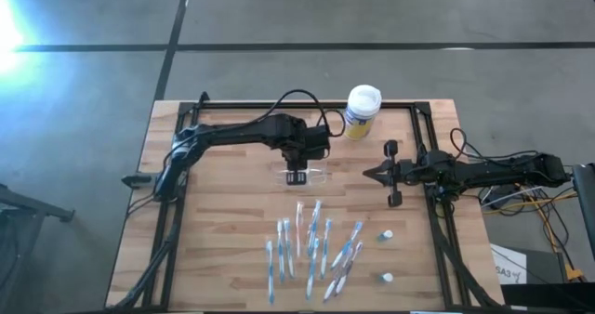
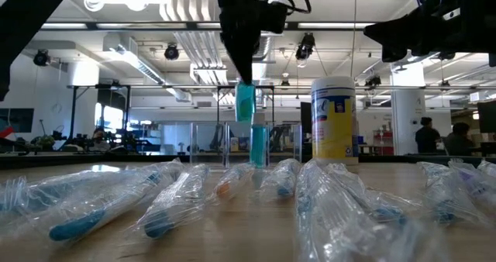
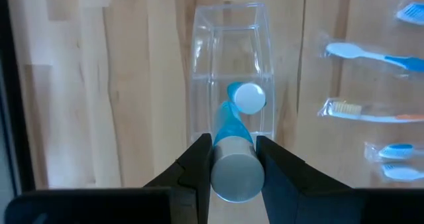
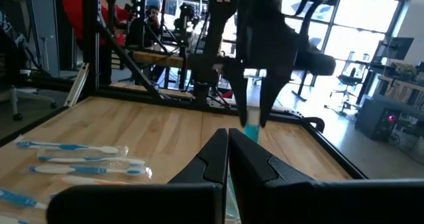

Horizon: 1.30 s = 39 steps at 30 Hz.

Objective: Pick & Place toothbrushing station
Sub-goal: Put the blue mouthwash into the transparent organizer

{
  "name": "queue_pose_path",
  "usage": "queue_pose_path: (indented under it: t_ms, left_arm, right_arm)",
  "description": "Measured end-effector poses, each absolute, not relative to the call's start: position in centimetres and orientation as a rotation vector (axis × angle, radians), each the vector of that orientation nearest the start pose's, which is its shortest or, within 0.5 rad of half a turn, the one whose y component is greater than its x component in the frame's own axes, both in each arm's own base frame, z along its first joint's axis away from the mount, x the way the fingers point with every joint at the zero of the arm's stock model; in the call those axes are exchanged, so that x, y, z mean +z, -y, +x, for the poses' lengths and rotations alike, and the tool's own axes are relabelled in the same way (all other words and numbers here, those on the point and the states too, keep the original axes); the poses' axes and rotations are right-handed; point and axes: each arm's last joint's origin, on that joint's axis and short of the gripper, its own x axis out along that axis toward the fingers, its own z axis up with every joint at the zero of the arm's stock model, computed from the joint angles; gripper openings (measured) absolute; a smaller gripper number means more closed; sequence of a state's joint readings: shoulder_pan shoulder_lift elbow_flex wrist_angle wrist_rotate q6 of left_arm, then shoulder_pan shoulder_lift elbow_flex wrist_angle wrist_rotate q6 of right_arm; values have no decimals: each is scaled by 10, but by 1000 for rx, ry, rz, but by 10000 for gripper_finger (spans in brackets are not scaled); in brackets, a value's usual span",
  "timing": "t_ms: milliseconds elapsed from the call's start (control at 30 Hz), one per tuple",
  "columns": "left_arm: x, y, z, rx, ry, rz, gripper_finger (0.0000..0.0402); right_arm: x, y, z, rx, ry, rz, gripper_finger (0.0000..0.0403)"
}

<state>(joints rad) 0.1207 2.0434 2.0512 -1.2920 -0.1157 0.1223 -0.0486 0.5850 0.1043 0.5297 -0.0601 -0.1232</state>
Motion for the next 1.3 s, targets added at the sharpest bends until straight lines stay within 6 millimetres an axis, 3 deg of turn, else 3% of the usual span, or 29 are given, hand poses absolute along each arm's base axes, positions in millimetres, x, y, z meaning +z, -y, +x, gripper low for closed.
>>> queue_pose_path:
  t_ms: [800,1300]
  left_arm:
    - [243,-68,410,114,-1347,80,96]
    - [236,-69,410,107,-1334,54,98]
  right_arm:
    - [194,5,141,9,49,-115,8]
    - [194,5,141,9,49,-118,8]
